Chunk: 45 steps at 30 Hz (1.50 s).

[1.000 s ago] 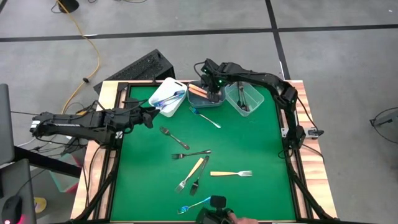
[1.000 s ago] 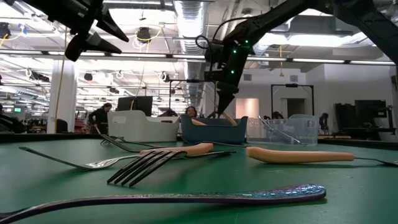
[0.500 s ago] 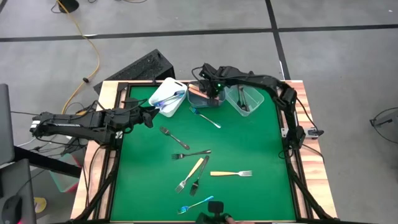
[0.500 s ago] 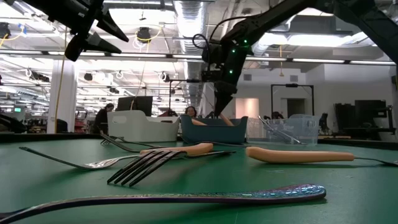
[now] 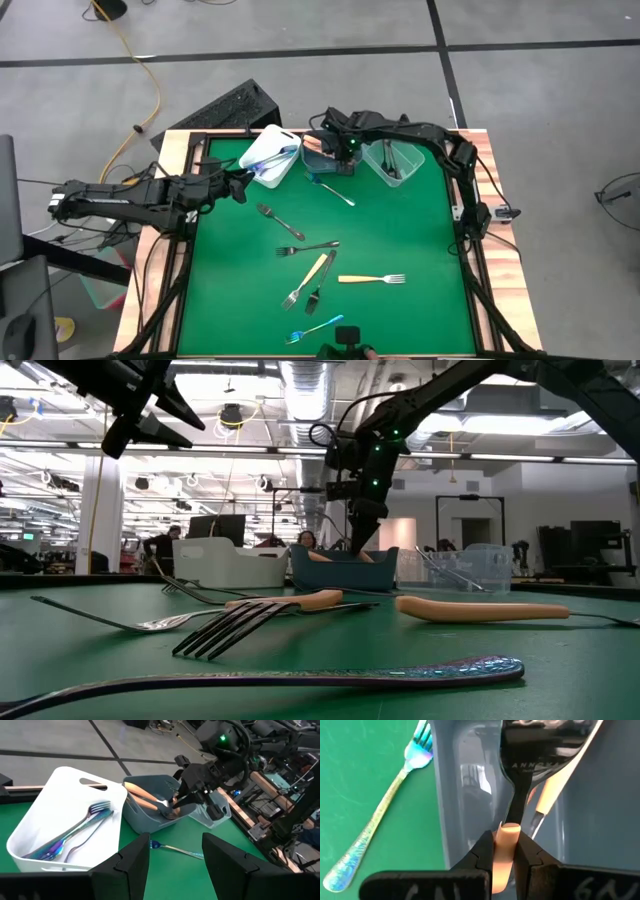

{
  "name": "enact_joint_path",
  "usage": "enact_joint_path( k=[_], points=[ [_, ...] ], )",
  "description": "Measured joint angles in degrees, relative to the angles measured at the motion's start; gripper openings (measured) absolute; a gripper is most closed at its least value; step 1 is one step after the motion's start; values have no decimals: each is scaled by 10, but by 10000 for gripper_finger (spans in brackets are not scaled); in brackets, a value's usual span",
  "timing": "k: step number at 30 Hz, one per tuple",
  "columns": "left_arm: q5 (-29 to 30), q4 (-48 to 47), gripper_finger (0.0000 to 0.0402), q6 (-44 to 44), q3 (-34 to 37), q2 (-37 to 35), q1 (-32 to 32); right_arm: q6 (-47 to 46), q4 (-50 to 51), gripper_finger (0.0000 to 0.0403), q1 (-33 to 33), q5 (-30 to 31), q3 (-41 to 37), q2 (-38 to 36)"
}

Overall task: Sort silverware by color (type)
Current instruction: Put the yellow fork into the blue bin, then put the black fork into the transparent bin

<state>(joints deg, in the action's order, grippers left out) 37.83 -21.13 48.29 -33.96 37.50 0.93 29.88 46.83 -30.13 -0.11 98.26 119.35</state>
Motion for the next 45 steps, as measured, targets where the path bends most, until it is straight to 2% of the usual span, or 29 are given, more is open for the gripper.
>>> enact_joint_path(
  k=[14, 21, 30, 45],
  points=[
    [2, -5, 164, 0, 0, 0, 0, 23, -9, 42, 0, 1, 0, 1],
    [1, -5, 164, 2, 0, 0, 0, 37, 4, 44, 4, 17, 1, 38],
    [1, -6, 164, 4, 0, 0, 0, 62, -17, 111, 9, 48, 0, 47],
    [1, -18, 164, 6, 0, 0, 0, 57, -7, 165, 0, 48, 80, 47]
  ],
)
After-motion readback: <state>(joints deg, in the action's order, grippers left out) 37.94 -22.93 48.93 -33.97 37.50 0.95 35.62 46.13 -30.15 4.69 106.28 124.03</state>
